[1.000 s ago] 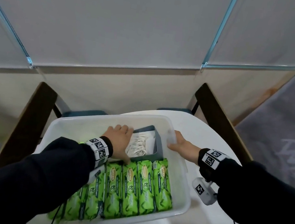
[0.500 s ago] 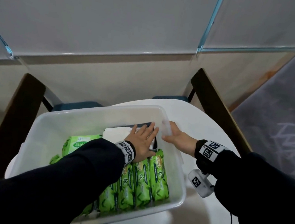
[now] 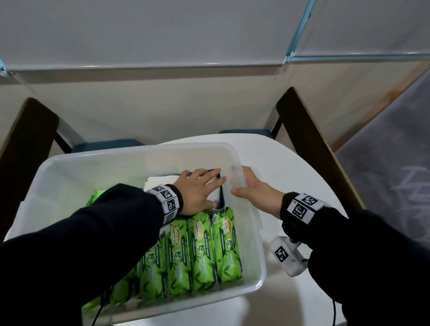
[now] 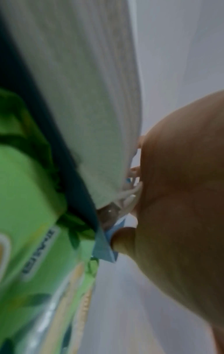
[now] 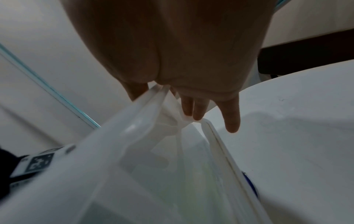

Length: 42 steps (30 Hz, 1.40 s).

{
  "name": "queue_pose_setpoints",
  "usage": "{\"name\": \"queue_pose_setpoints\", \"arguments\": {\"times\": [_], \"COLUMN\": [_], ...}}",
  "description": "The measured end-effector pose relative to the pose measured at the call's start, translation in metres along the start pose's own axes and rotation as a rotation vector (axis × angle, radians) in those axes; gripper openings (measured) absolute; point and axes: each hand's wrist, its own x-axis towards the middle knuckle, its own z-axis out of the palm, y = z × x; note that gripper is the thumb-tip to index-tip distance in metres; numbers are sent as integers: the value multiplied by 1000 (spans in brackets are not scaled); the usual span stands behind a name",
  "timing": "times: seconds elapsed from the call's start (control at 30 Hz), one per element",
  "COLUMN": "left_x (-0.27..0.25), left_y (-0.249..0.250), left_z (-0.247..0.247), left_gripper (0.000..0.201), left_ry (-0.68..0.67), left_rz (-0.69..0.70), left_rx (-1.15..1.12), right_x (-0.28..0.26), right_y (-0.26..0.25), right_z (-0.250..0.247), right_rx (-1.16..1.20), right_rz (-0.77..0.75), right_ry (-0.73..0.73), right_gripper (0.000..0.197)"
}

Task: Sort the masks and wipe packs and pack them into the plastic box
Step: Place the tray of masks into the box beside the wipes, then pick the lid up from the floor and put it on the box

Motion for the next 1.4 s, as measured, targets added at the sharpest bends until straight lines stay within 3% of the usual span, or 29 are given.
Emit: {"name": "queue_pose_setpoints", "arguments": {"times": [0.13,0.5,0.67,0.9,1.1,1.27,1.4], "left_x": [-6,7,0,-1,-6,-34,-92], "left_y": [-7,4,-15,-7,-1,11,37], "left_z": [4,5,6,7,-1,-28,-73], "left_gripper": [93,84,89,107,112,92,64], "left_ry": [79,91,64,106,79,37,12], "left_rz": [23,-106,-29,-162,-168,-192,-120], "left_rx": [13,-160,-205,-235,-210,-333,-432], "right_x": [2,4,-1,1,-2,-8,-23], "right_y": [2,5,1,4,-1,-3,10], "right_z": [-2,-1,-2,2,4,5,18], "right_rx": [5,15,23,33,19,45,266], "right_rz": [-4,-4,-7,0,7,12,57], "right_ry": [-14,-2,-11,33,60,95,146], "right_gripper": [65,64,62,61,60,62,81]}}
